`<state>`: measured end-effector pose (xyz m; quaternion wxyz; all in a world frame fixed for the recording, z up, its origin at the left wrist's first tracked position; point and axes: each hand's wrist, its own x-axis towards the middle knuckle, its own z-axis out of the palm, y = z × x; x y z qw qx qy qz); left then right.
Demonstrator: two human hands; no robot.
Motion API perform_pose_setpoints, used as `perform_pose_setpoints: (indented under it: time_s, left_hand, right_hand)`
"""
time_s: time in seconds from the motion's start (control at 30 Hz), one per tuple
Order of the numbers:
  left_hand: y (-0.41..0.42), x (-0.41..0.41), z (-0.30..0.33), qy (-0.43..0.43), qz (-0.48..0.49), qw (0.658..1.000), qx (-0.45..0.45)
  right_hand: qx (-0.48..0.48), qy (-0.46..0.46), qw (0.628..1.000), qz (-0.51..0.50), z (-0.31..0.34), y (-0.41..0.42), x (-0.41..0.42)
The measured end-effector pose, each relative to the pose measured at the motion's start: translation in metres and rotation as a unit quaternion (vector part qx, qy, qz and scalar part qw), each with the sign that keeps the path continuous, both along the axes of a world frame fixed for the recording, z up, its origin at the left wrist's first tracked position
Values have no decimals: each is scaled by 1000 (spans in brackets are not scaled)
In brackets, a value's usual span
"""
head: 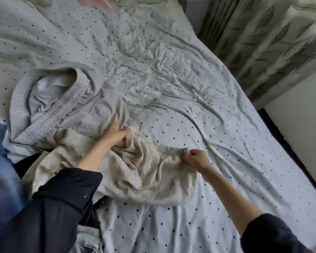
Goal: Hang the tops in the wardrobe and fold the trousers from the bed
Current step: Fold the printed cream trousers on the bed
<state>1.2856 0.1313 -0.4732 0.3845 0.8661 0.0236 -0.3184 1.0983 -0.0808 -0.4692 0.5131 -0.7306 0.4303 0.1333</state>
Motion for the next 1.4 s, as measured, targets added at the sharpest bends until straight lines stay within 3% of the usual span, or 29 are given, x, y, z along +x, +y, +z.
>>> perform_pose_setpoints:
  time_s: [0.1,0.23,0.5,0.67,0.83,1.03,1.17,1.4]
  left_hand:
    - [-6,-1,10,-22,9,1000,-18]
    - [-25,-11,32,-88,-63,989,105]
    - [-79,-51,18,-86,-284,947,125]
    - [-96,-69,7,-198,-249,941,118]
    - [-110,-72,51,-240,-205,947,63]
    - [-165,-75,134,-299,-219,927,-53]
    - [-212,-95,168,-317,-240,911,-108]
    - [-305,-145,200,-371,-258,877,-163]
  right_hand:
    - [48,-45,994,-91,11,-18,-19]
    - [157,-90,965,-192,33,-44,-49]
    - [188,-122,953,-202,46,-67,-108]
    - [199,-121,946,-224,31,-59,-132]
    - [222,-95,951,-194,44,-56,-144]
    - [110,-157,940,-283,95,-78,-160]
    - [-100,-163,937,-291,128,-103,-177]
    - [-229,-219,877,-362,153,-164,-227]
